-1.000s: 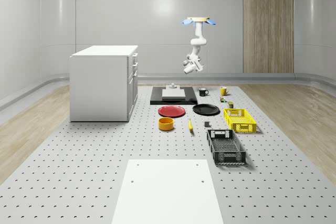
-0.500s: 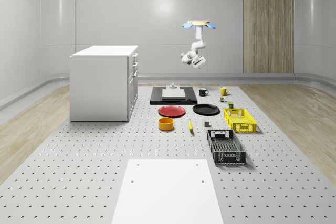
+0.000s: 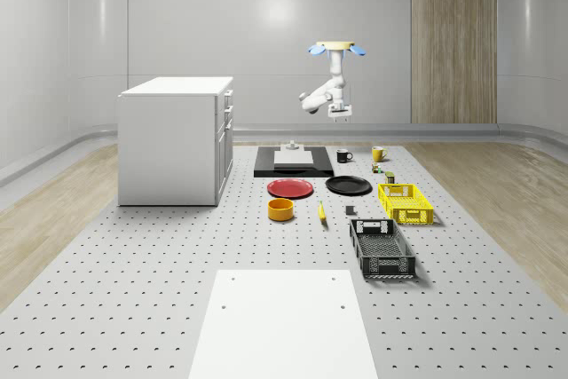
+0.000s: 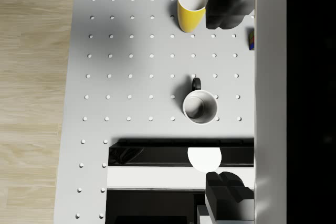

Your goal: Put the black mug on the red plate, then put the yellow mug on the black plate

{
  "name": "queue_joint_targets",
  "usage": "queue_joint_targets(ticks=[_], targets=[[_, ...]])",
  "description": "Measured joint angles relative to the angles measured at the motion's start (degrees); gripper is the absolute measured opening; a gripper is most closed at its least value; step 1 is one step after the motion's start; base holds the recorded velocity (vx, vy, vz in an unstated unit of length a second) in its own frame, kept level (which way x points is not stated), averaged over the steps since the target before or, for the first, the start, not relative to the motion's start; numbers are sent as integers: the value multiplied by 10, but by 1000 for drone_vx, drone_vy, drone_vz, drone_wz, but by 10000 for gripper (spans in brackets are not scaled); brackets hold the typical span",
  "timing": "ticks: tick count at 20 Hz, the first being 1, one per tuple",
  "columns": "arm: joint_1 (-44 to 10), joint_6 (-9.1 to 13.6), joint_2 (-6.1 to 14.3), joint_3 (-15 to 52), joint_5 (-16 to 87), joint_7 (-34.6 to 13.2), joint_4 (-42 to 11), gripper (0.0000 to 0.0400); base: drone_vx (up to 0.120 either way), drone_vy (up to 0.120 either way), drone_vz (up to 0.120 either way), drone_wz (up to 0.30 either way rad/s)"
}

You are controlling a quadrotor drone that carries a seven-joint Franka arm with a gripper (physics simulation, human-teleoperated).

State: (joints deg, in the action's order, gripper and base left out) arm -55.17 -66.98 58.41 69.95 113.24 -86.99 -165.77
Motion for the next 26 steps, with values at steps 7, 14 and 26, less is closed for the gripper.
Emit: queue_joint_targets(ticks=[7,14,26], targets=[[-35,-1,27,19,3,-25,-2,400,0,-34,-120,0],[-51,-15,50,30,-6,-38,-1,400,0,0,-120,0],[-66,-46,86,43,-24,-51,2,400,87,0,-120,0]])
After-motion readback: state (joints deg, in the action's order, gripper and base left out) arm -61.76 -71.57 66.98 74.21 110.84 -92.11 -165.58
